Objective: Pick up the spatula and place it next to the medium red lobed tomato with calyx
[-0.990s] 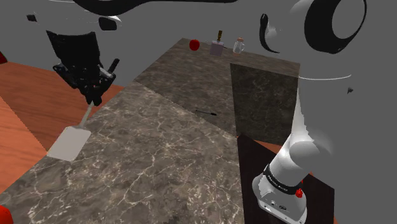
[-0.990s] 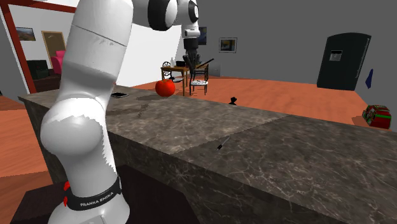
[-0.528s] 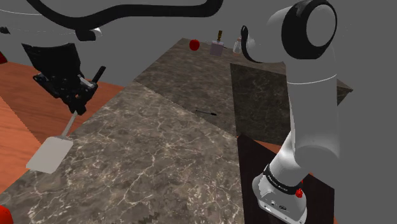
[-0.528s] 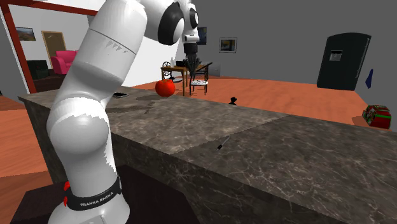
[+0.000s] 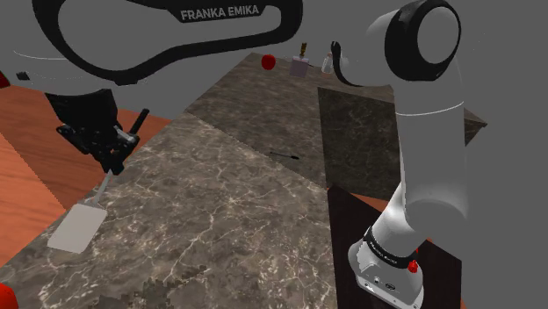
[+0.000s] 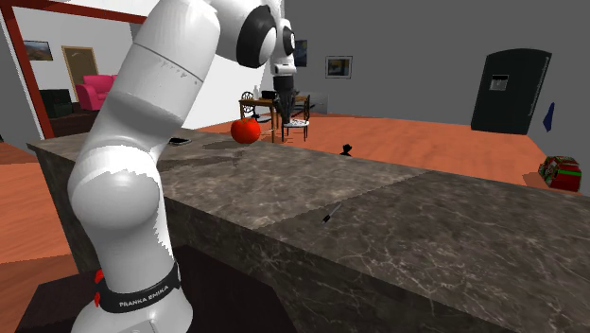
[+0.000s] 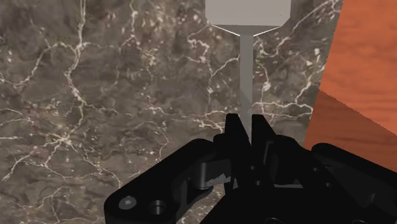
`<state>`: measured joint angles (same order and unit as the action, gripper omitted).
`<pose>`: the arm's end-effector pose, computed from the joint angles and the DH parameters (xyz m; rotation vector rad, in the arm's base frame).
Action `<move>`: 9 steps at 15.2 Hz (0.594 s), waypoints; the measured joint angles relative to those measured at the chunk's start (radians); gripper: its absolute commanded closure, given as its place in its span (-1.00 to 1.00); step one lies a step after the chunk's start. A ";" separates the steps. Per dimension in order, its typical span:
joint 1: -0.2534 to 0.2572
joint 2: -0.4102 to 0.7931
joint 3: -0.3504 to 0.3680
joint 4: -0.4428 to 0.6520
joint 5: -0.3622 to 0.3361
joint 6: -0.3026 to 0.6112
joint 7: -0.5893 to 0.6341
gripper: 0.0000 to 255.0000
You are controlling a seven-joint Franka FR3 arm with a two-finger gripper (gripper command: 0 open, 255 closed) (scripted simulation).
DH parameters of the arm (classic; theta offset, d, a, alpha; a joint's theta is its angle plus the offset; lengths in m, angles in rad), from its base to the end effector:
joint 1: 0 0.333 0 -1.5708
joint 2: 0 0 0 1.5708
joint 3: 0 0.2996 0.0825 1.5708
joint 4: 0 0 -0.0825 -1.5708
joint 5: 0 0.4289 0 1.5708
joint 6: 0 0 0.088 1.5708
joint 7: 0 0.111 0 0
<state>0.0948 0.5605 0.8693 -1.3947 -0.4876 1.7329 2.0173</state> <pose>0.5256 0.4877 0.4377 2.6971 -1.5429 0.0899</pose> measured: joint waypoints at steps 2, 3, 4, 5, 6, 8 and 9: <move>-0.004 0.005 -0.003 -0.022 -0.005 0.024 0.005 1.00; -0.003 0.009 -0.005 -0.030 -0.008 0.035 0.009 1.00; -0.010 0.007 -0.005 -0.050 -0.009 0.051 0.011 1.00; -0.011 0.011 -0.007 -0.059 -0.012 0.062 0.014 1.00; -0.010 0.016 -0.010 -0.066 -0.016 0.073 0.017 1.00; -0.012 0.023 -0.014 -0.083 -0.023 0.095 0.021 1.00; -0.014 0.024 -0.015 -0.096 -0.025 0.107 0.026 1.00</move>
<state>0.0804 0.5842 0.8545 -1.4912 -0.5125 1.8402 2.0430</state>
